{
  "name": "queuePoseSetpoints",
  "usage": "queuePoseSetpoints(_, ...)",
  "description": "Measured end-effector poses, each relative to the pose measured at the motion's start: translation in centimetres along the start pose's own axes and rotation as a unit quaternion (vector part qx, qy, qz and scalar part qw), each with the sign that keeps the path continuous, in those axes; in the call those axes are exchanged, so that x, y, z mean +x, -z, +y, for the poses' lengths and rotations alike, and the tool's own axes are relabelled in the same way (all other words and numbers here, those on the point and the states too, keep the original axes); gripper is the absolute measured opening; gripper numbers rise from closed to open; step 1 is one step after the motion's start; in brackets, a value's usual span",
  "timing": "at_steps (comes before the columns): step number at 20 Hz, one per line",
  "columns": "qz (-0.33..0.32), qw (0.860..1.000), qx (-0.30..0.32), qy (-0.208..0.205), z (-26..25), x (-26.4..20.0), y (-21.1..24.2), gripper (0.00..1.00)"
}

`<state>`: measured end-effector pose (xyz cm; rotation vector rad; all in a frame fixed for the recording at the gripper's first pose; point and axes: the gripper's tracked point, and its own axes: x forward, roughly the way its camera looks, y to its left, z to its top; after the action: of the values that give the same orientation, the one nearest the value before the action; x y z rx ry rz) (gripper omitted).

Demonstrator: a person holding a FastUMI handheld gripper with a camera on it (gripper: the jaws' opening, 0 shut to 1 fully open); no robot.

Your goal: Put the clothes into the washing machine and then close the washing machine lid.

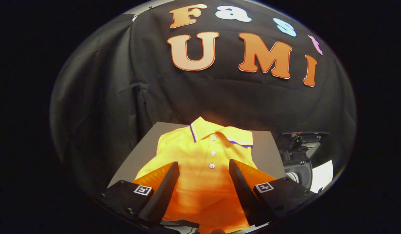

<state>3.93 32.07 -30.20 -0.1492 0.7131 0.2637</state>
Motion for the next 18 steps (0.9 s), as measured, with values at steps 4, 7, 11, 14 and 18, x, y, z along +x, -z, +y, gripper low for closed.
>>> queuePoseSetpoints(4,0.043,0.999,0.026,0.004,-0.3,1.9,2.0,0.99)
queuePoseSetpoints(7,0.067,0.997,0.031,-0.006,-0.3,2.5,3.0,0.99)
queuePoseSetpoints(11,0.054,0.998,0.033,-0.021,-0.5,2.8,3.3,0.97)
queuePoseSetpoints(14,0.047,0.998,0.02,-0.034,-0.7,4.0,3.3,0.85)
queuePoseSetpoints(18,0.053,0.997,0.028,-0.055,-1.0,4.0,3.4,0.62)
